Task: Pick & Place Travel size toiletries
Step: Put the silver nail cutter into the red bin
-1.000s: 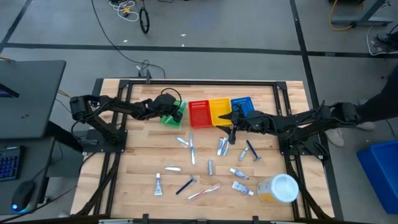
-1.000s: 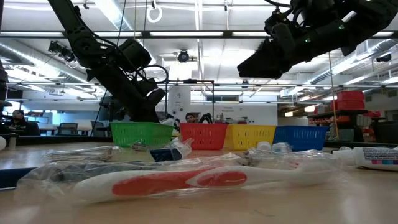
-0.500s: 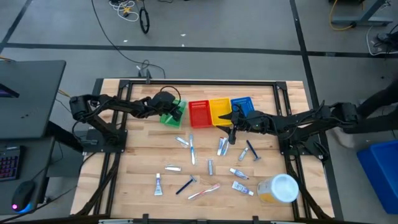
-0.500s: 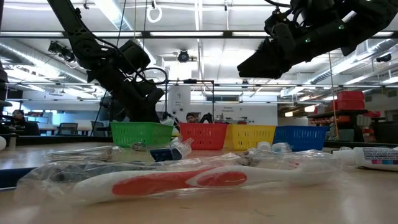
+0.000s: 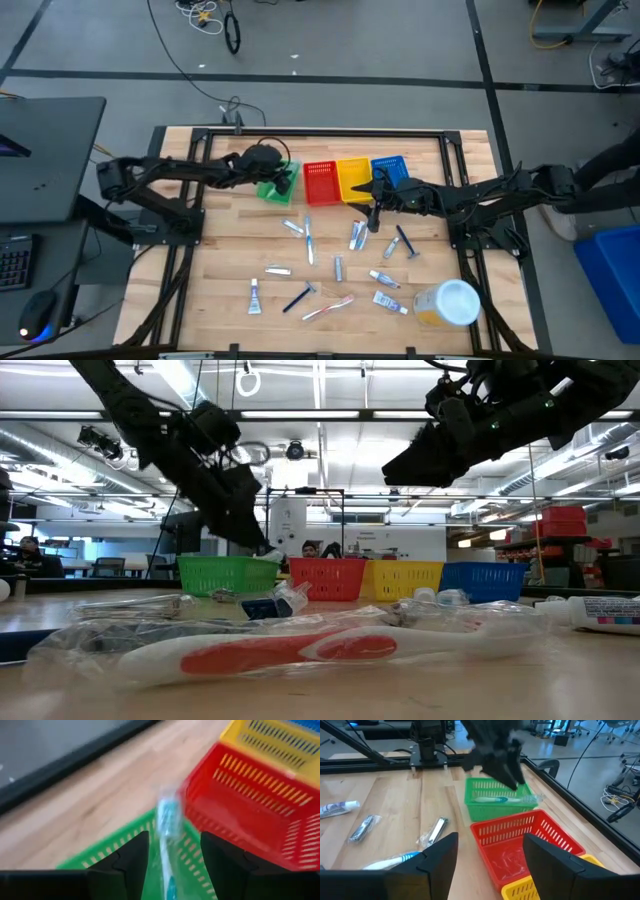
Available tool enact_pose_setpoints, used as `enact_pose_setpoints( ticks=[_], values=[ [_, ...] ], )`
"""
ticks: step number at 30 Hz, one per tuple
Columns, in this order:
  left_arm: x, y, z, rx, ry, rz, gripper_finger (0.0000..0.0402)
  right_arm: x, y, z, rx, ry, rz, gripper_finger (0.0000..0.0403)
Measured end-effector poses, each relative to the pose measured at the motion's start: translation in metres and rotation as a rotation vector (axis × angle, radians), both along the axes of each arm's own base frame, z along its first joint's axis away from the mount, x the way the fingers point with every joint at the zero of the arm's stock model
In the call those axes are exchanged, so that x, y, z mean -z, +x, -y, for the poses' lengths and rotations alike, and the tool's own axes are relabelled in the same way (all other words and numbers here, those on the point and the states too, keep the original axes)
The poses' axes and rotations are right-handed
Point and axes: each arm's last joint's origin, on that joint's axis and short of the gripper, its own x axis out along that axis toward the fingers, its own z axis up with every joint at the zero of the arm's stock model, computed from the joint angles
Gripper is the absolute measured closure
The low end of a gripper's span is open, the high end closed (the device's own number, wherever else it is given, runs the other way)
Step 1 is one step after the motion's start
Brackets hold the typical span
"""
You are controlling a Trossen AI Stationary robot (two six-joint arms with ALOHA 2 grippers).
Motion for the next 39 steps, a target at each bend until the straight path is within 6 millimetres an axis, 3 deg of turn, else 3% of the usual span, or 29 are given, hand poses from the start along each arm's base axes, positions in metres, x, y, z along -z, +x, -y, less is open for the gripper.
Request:
enact_pose_setpoints(
  ticks=[7, 14, 17, 27, 39],
  values=[
    [-0.035, 0.002, 0.044, 0.338, 0.091, 0.054, 0.0219, 0.0, 0.0, -0.001, -0.013, 0.004, 0.0, 0.017],
    [-0.021, 0.007, 0.097, 0.588, 0.089, -0.085, 0.022, 0.0, 0.0, 0.0, -0.013, 0.001, -0.001, 0.0182],
    [-0.012, 0.008, 0.111, 0.632, 0.119, -0.156, 0.022, 0.0, 0.0, 0.0, -0.013, 0.001, -0.001, 0.0185],
    [0.022, 0.022, 0.117, 0.652, 0.085, -0.316, 0.022, 0.0, 0.0, 0.0, -0.013, 0.001, 0.0, 0.0179],
    [0.039, 0.046, 0.118, 0.706, 0.055, -0.554, 0.02, 0.0, 0.0, 0.0, -0.013, 0.001, 0.0, 0.0166]
  ],
)
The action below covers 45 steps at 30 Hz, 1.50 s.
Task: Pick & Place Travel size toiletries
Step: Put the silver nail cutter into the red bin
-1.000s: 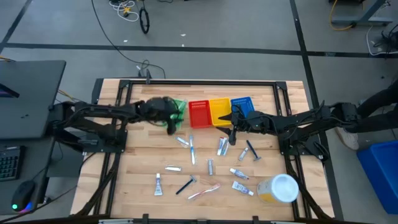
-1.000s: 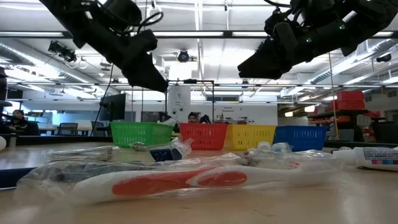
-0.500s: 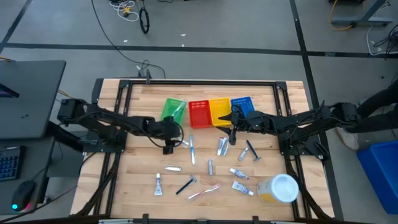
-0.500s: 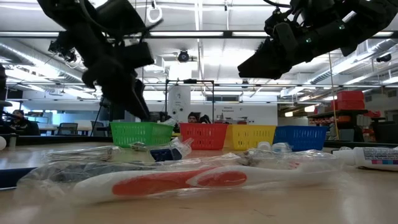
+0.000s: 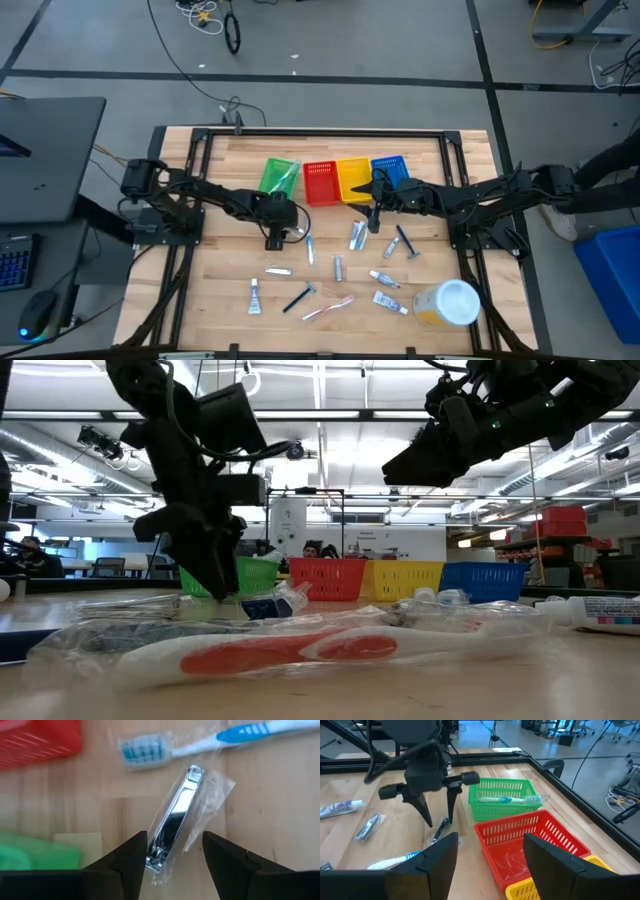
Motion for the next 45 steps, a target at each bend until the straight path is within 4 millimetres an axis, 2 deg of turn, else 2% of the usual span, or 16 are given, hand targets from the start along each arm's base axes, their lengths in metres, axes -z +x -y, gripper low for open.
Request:
enact_pose_setpoints(
  ticks=[5, 16, 22, 26, 30, 34, 39, 42, 45],
  values=[
    [0.004, 0.004, 0.0, 0.033, 0.016, -0.017, 0.0223, 0.0, 0.0, 0.0, 0.0, 0.0, 0.0, 0.0166],
    [0.004, 0.003, 0.005, -0.004, -0.078, -0.022, 0.034, 0.0, 0.0, 0.0, 0.0, 0.0, 0.0, 0.0184],
    [-0.005, -0.003, 0.018, -0.024, -0.105, -0.007, 0.0337, 0.0, 0.0, 0.0, 0.0, 0.0, 0.0, 0.018],
    [-0.021, -0.005, 0.029, -0.015, -0.084, 0.07, 0.0326, 0.0, 0.0, 0.0, 0.0, 0.0, 0.0, 0.0173],
    [-0.042, 0.002, 0.032, -0.081, 0.016, 0.199, 0.0341, 0.0, 0.0, 0.0, 0.0, 0.0, 0.0, 0.0168],
    [-0.07, 0.021, 0.019, -0.18, 0.074, 0.322, 0.0343, 0.0, 0.0, 0.0, 0.001, 0.0, 0.001, 0.0167],
    [-0.101, 0.045, -0.011, -0.237, 0.056, 0.429, 0.0329, -0.001, 0.0, 0.0, 0.001, 0.0, 0.007, 0.0175],
    [-0.106, 0.053, -0.029, -0.217, 0.085, 0.419, 0.0332, -0.001, 0.0, 0.0, 0.001, -0.001, 0.013, 0.0179],
    [-0.1, 0.057, -0.046, -0.235, 0.111, 0.392, 0.0336, 0.0, 0.0, 0.0, 0.001, -0.001, 0.006, 0.0181]
  ],
)
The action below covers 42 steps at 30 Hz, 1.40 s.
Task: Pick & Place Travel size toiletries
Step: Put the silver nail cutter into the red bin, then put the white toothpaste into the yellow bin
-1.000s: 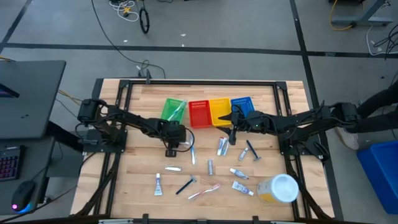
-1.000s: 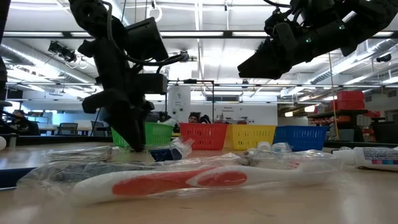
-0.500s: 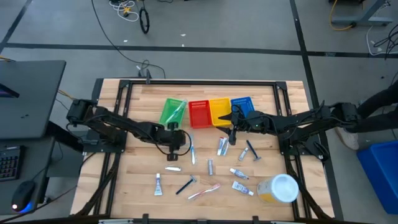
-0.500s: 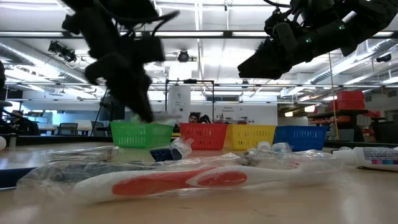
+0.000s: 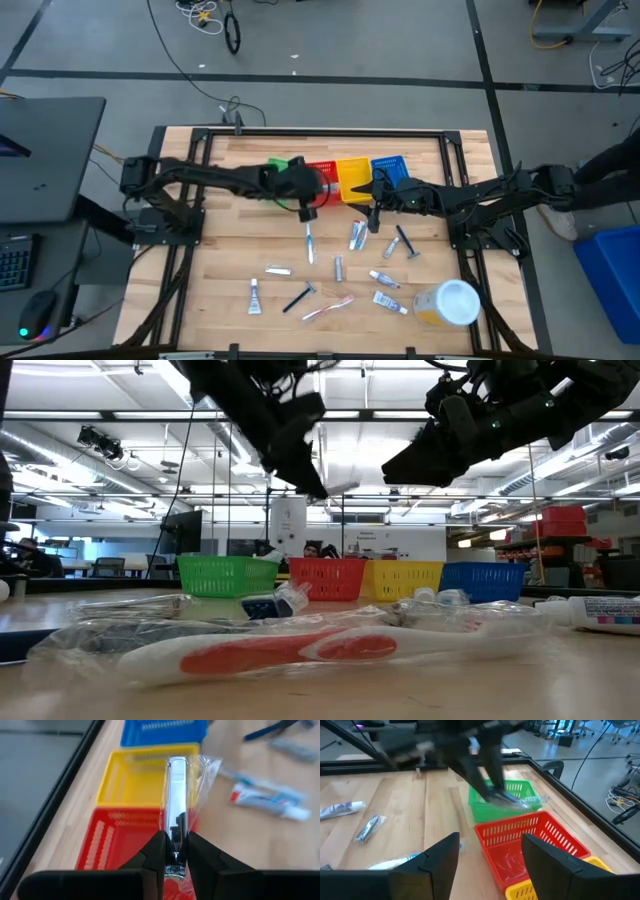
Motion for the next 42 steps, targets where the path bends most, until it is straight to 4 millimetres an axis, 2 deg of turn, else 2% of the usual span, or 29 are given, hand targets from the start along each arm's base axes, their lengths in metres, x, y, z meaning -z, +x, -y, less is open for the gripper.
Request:
enact_pose_setpoints(
  ticks=[4, 10, 16, 24, 32, 38, 42],
  values=[
    [0.025, 0.002, -0.02, -0.061, -0.01, -0.107, 0.0332, 0.001, 0.0, 0.0, 0.0, 0.0, -0.007, 0.0175],
    [0.057, 0.01, -0.043, -0.093, -0.039, -0.17, 0.0321, 0.001, 0.0, 0.0, 0.007, -0.002, -0.014, 0.0163],
    [0.073, 0.01, -0.057, -0.102, -0.037, -0.215, 0.0319, 0.003, -0.001, 0.0, 0.007, -0.005, -0.036, 0.0155],
    [0.073, 0.009, -0.068, -0.115, -0.046, -0.191, 0.0314, 0.003, -0.001, 0.0, 0.005, -0.009, -0.037, 0.0172],
    [0.076, 0.009, -0.077, -0.128, -0.056, -0.183, 0.0277, 0.003, -0.001, 0.0, 0.004, -0.009, -0.031, 0.0188],
    [0.071, 0.009, -0.077, -0.128, -0.055, -0.176, 0.0261, 0.003, -0.001, 0.0, 0.004, -0.009, -0.031, 0.0187],
    [0.061, 0.015, -0.07, -0.106, -0.064, -0.217, 0.0261, 0.004, -0.001, 0.0, 0.004, -0.008, -0.042, 0.0176]
  ],
)
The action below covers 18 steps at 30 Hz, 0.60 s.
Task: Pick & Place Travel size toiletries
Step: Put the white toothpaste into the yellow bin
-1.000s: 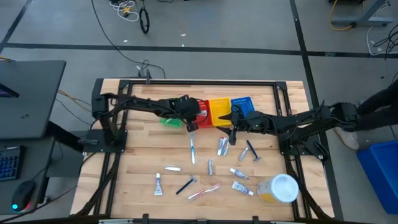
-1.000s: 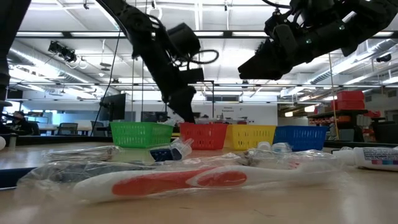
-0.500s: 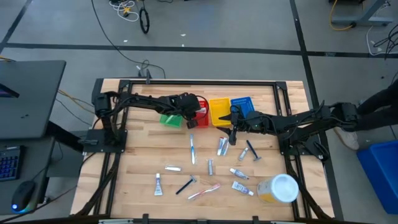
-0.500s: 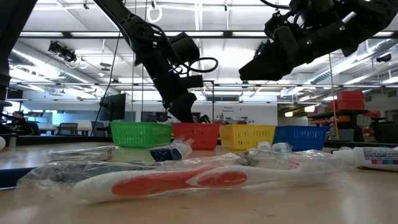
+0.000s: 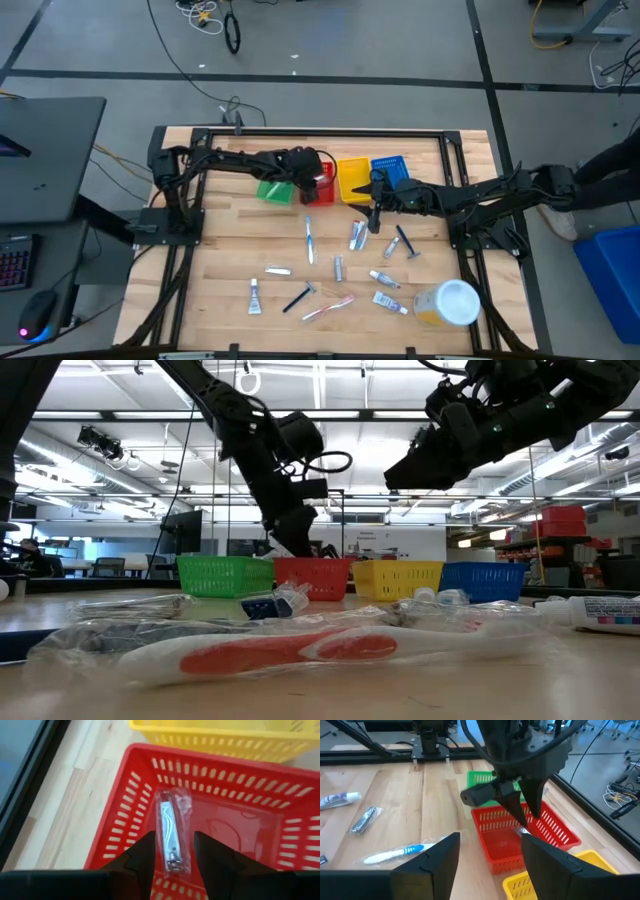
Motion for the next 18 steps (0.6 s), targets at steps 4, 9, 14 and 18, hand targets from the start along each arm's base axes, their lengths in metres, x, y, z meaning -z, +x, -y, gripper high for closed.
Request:
enact_pose_setpoints(
  ticks=[4, 9, 14, 18],
  values=[
    [-0.021, 0.009, 0.013, 0.038, -0.018, -0.065, 0.0268, 0.001, 0.0, 0.0, 0.0, 0.001, -0.012, 0.0164],
    [-0.053, 0.009, 0.032, 0.051, -0.011, -0.23, 0.0277, 0.001, 0.0, 0.0, 0.004, 0.011, -0.009, 0.0154],
    [-0.086, -0.001, 0.049, 0.052, 0.03, -0.408, 0.0279, 0.001, 0.0, 0.0, 0.008, 0.024, -0.011, 0.0151],
    [-0.109, -0.015, 0.066, 0.118, 0.043, -0.426, 0.0279, 0.002, -0.001, 0.0, 0.019, 0.056, -0.009, 0.0159]
  ],
)
